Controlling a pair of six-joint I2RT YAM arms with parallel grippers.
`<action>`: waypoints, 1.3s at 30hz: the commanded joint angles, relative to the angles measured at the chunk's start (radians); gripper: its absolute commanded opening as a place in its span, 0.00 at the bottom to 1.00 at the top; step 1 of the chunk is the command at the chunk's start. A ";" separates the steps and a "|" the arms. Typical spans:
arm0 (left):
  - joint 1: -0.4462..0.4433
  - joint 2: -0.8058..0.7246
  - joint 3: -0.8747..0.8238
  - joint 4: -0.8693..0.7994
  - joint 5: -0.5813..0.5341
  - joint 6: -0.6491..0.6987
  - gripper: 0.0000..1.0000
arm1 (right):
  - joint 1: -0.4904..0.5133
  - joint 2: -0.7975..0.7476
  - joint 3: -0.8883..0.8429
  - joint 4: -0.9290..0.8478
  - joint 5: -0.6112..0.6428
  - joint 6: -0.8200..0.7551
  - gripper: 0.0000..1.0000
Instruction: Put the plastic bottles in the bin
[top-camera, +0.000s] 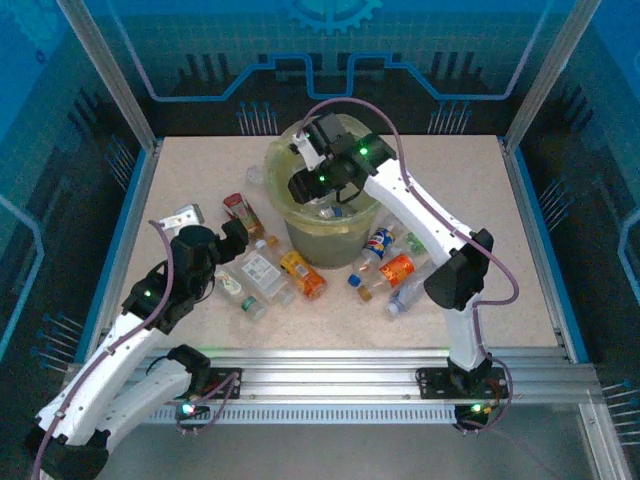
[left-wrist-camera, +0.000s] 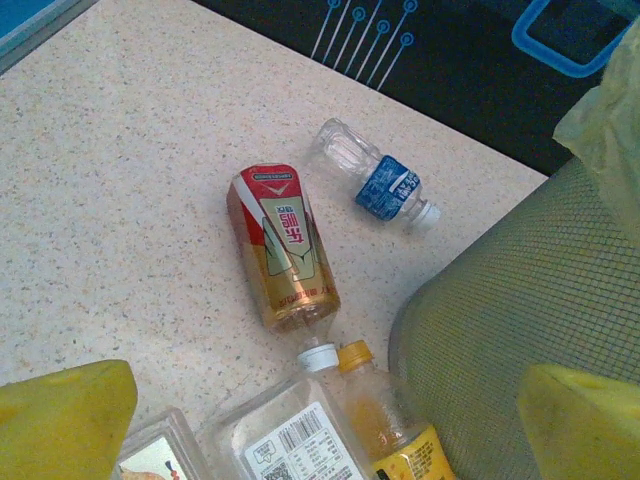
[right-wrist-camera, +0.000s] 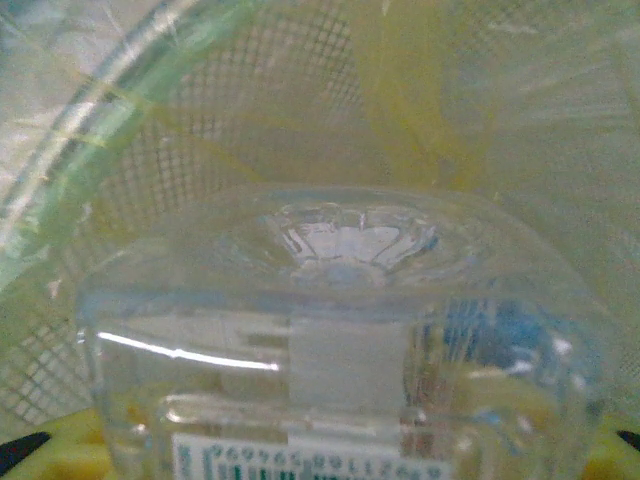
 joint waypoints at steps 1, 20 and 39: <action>0.006 -0.016 -0.007 -0.016 -0.031 -0.026 0.99 | 0.012 -0.020 -0.002 -0.046 -0.040 -0.038 0.29; 0.008 -0.016 -0.014 -0.008 -0.028 -0.022 0.99 | -0.052 0.209 0.190 -0.134 -0.172 -0.065 0.66; 0.122 0.057 -0.027 -0.043 0.177 -0.086 0.99 | -0.098 0.098 0.257 -0.158 -0.111 -0.050 0.88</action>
